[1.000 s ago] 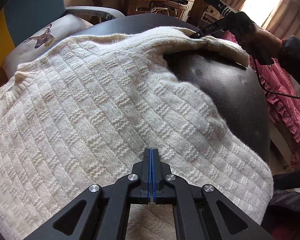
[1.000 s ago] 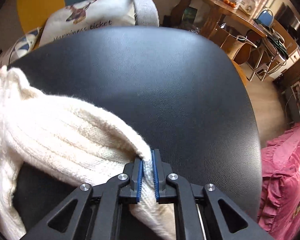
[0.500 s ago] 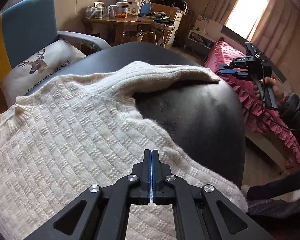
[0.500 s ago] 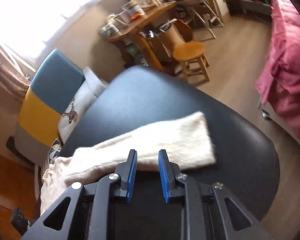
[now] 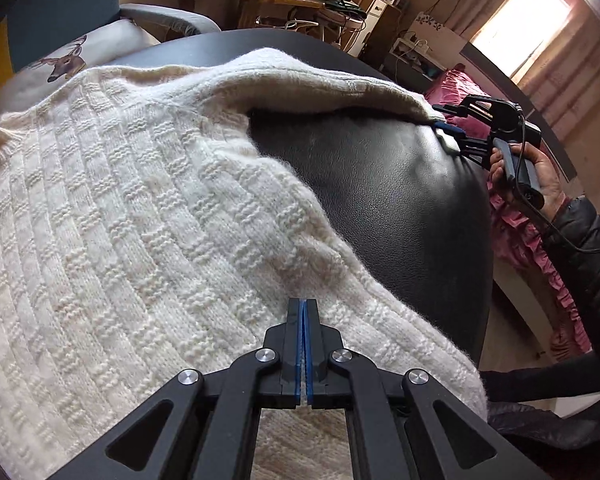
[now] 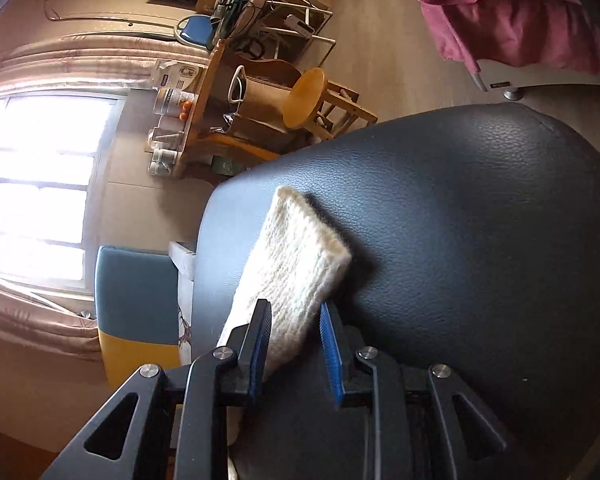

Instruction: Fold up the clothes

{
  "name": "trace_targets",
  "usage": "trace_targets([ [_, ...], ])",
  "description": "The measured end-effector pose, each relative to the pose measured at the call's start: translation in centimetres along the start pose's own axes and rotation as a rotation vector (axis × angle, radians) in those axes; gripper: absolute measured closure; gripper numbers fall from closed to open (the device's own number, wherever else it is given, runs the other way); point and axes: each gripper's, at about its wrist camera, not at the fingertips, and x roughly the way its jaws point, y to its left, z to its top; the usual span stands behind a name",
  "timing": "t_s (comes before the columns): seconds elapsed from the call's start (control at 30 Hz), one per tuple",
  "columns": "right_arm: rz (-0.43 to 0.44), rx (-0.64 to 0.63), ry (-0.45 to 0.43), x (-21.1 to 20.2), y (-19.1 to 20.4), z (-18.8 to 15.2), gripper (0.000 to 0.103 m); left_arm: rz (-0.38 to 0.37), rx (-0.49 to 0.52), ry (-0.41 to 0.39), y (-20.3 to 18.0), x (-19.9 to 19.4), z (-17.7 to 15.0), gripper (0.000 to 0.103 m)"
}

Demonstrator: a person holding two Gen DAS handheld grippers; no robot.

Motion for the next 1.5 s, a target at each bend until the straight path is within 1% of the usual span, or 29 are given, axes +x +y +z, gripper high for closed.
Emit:
trace_targets([
  [0.03,-0.047,-0.050,-0.020,0.2,0.7,-0.1,0.087,-0.010,-0.014,0.001,0.2,0.0,0.0,0.102],
  [0.07,-0.086,-0.091,-0.028,0.5,1.4,-0.2,0.096,-0.019,-0.021,0.001,0.3,-0.1,0.0,0.102],
  [0.1,-0.107,-0.115,-0.028,0.8,1.8,-0.2,0.098,-0.023,-0.023,-0.001,0.4,-0.1,-0.1,0.102],
  [0.2,-0.117,-0.204,-0.034,0.3,3.9,-0.2,0.102,-0.027,-0.026,-0.009,0.4,-0.4,-0.6,0.102],
  [0.3,-0.127,-0.341,-0.047,-2.4,6.7,-0.8,0.102,-0.046,-0.026,-0.015,0.5,-1.0,-1.0,0.102],
  [0.37,-0.172,-0.410,-0.054,-4.0,7.6,-1.1,0.102,-0.051,-0.027,-0.017,0.8,-1.1,-1.2,0.102],
  [0.4,-0.178,-0.419,-0.031,-4.4,7.5,-1.0,0.098,-0.054,-0.033,-0.018,0.9,-1.1,-1.4,0.102],
  [0.43,-0.139,-0.373,0.005,-4.4,6.8,-0.8,0.097,-0.057,-0.038,-0.019,1.0,-1.2,-1.6,0.102],
  [0.47,-0.090,-0.314,0.043,-4.4,5.9,-0.6,0.092,-0.060,-0.043,-0.020,1.1,-1.2,-1.7,0.102],
  [0.5,-0.080,-0.245,0.068,-4.1,4.9,-0.5,0.074,-0.063,-0.049,-0.021,1.2,-1.3,-1.9,0.102],
  [0.53,-0.087,-0.180,0.085,-3.7,3.8,-0.3,0.073,-0.066,-0.054,-0.022,1.3,-1.4,-2.1,0.102],
  [0.63,-0.066,-0.015,0.091,-1.9,0.9,-0.2,0.074,-0.057,-0.049,-0.024,1.2,-1.2,-1.7,0.102],
  [0.73,-0.016,0.044,0.052,-0.4,0.4,0.2,0.074,-0.050,-0.043,-0.023,1.0,-1.2,-1.8,0.102],
  [0.83,-0.040,0.016,0.029,1.2,1.7,0.7,0.075,-0.058,-0.050,-0.022,0.8,-0.8,-1.7,0.102],
  [0.87,-0.055,-0.004,0.022,1.7,2.3,0.9,0.075,-0.062,-0.053,-0.023,0.8,-0.8,-1.7,0.102],
  [0.9,-0.086,-0.046,0.018,2.1,2.9,1.0,0.083,-0.065,-0.057,-0.023,0.9,-0.8,-1.8,0.102],
  [0.97,-0.190,-0.149,0.006,2.8,4.4,1.2,0.096,-0.071,-0.064,-0.025,1.1,-0.8,-1.9,0.102],
  [1.07,-0.290,-0.310,0.030,3.5,6.2,0.9,0.100,-0.079,-0.071,-0.026,1.2,-0.8,-2.0,0.102],
  [1.13,-0.390,-0.448,0.081,3.6,7.4,0.5,0.103,-0.078,-0.059,-0.024,1.1,-1.0,-2.3,0.102],
  [1.17,-0.428,-0.505,0.118,3.7,7.6,0.2,0.103,-0.077,-0.054,-0.025,1.1,-1.1,-2.4,0.102],
  [1.23,-0.475,-0.553,0.169,3.2,7.7,-0.2,0.103,-0.081,-0.054,-0.026,1.1,-1.1,-2.5,0.102],
  [1.27,-0.503,-0.570,0.175,2.7,7.8,-0.4,0.103,-0.086,-0.061,-0.027,1.1,-1.2,-2.5,0.102],
  [1.3,-0.490,-0.603,0.153,2.0,8.2,-0.7,0.098,-0.090,-0.067,-0.028,1.1,-1.2,-2.5,0.102],
  [1.37,-0.437,-0.661,0.099,0.6,9.3,-1.3,0.097,-0.087,-0.065,-0.028,1.7,-1.4,-2.2,0.102],
  [1.43,-0.346,-0.683,0.099,0.4,10.5,-1.4,0.090,-0.078,-0.055,-0.028,1.9,-1.9,-2.3,0.102],
  [1.47,-0.346,-0.696,0.097,0.9,11.2,-1.5,0.085,-0.069,-0.048,-0.024,1.9,-1.9,-2.2,0.101],
  [1.5,-0.361,-0.721,0.104,1.8,11.8,-1.5,0.085,-0.061,-0.041,-0.023,1.9,-1.9,-2.2,0.101],
])
